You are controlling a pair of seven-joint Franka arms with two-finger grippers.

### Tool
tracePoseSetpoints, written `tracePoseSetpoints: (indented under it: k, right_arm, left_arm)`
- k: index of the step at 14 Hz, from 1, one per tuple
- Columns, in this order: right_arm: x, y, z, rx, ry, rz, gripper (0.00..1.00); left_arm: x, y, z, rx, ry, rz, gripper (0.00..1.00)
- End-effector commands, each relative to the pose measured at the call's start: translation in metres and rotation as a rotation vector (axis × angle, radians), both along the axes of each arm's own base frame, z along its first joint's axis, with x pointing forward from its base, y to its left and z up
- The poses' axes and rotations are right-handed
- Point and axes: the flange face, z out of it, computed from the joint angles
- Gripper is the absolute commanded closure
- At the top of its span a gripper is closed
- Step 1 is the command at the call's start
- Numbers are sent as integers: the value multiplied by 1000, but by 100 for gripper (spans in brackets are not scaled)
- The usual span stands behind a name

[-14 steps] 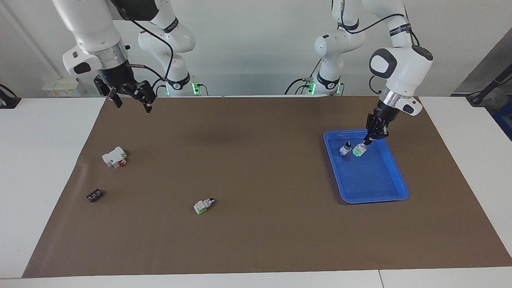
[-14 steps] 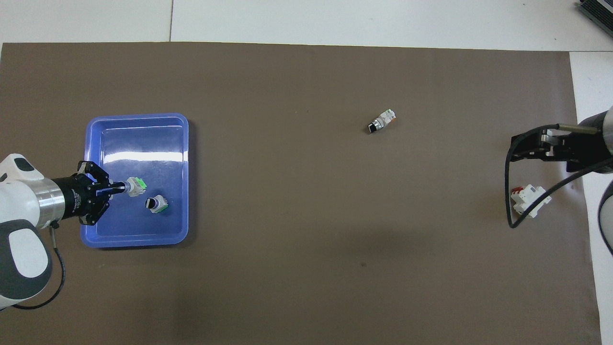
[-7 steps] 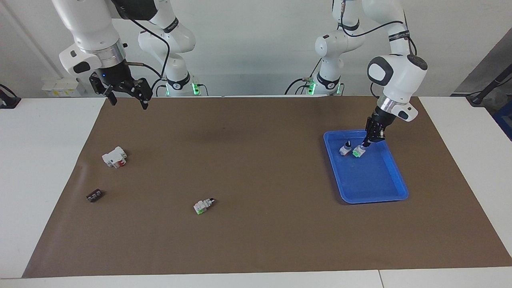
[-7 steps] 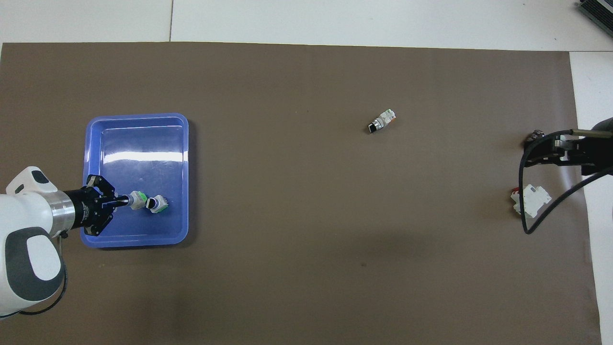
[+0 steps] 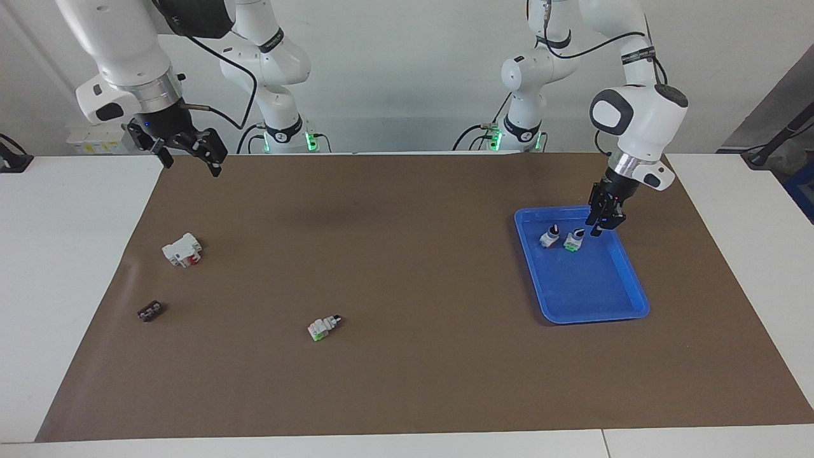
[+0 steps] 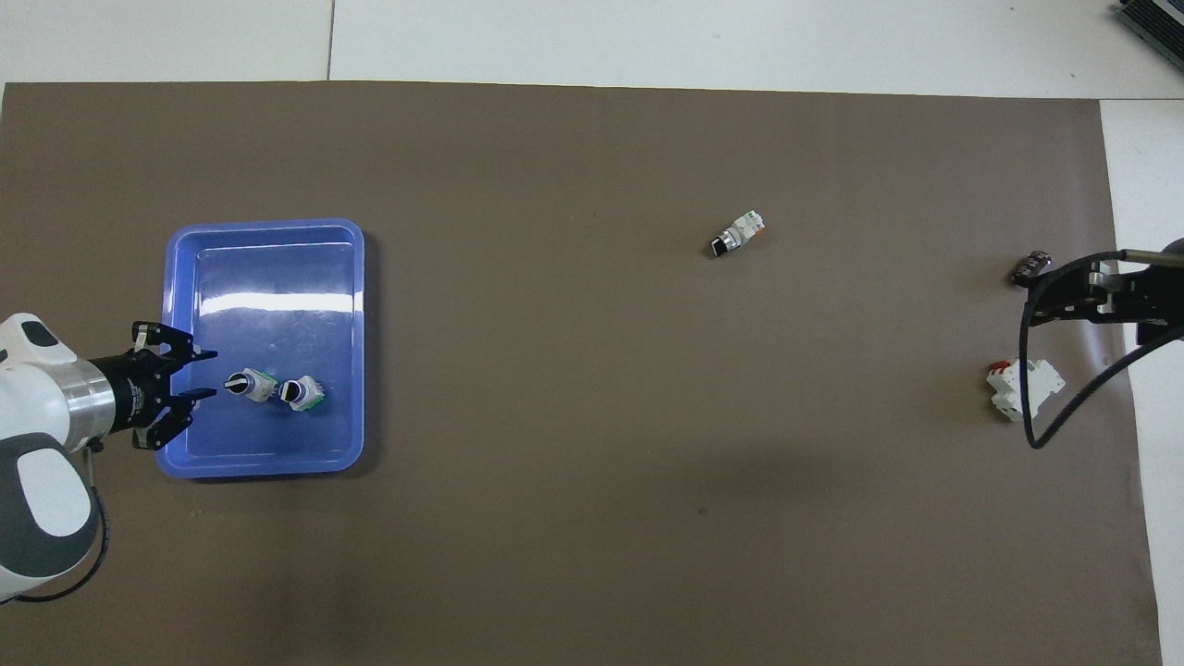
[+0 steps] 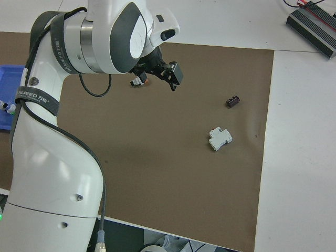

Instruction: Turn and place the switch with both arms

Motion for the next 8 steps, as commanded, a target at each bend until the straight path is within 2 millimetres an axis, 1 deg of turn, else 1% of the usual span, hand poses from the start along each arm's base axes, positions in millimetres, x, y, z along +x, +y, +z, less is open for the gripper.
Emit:
tracePoseSetpoints:
  k: [1, 2, 3, 4, 6, 8]
  right_arm:
    - [-8, 3, 3, 15, 3, 22, 0]
    - [-8, 4, 3, 15, 3, 27, 0]
    - [-8, 7, 3, 15, 3, 31, 0]
    - [-8, 7, 3, 15, 3, 36, 0]
    - [-8, 0, 3, 15, 3, 22, 0]
    - [-8, 0, 3, 15, 3, 22, 0]
  left_arm:
    - [19, -7, 37, 22, -70, -39, 0]
    - [23, -10, 45, 23, -86, -46, 0]
    - [25, -23, 49, 27, -95, -81, 0]
    - [26, -38, 53, 42, -112, -153, 0]
    - [30, -43, 59, 106, -153, -334, 0]
    - [30, -56, 58, 189, -193, -589, 0]
